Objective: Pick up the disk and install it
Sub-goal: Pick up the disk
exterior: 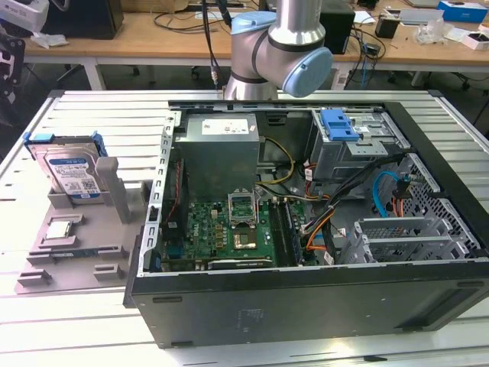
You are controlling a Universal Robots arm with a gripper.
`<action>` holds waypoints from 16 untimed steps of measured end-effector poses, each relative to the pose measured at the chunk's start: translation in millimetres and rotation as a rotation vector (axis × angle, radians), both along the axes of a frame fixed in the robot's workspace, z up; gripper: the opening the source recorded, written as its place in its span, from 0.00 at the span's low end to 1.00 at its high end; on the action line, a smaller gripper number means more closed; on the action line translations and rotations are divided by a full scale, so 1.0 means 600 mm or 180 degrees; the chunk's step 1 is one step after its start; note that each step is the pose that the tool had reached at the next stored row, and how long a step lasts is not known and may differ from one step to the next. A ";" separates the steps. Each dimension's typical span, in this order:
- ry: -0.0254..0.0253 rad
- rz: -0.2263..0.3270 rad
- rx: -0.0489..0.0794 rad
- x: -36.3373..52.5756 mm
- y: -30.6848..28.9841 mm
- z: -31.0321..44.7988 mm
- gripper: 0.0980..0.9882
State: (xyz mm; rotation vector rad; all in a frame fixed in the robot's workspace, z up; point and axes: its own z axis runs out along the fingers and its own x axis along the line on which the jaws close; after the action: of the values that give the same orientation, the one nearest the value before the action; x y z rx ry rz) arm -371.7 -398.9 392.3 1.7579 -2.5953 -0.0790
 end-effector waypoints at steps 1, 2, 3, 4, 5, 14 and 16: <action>0.0000 0.0033 0.0000 0.000 0.0000 0.000 0.01; 0.0000 0.0051 0.0000 0.000 0.0000 0.000 0.01; 0.0000 0.0076 0.0000 0.000 0.0000 0.000 0.01; 0.0000 0.0097 0.0000 0.000 0.0000 0.000 0.01; 0.0000 0.0127 0.0000 0.000 0.0000 0.000 0.01; 0.0000 0.0342 0.0000 0.000 0.0000 0.000 0.01; 0.0000 0.0430 0.0000 0.000 0.0000 0.000 0.01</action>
State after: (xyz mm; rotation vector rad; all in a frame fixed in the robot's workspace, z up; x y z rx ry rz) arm -371.7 -398.9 392.3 1.9270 -2.4681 -0.0781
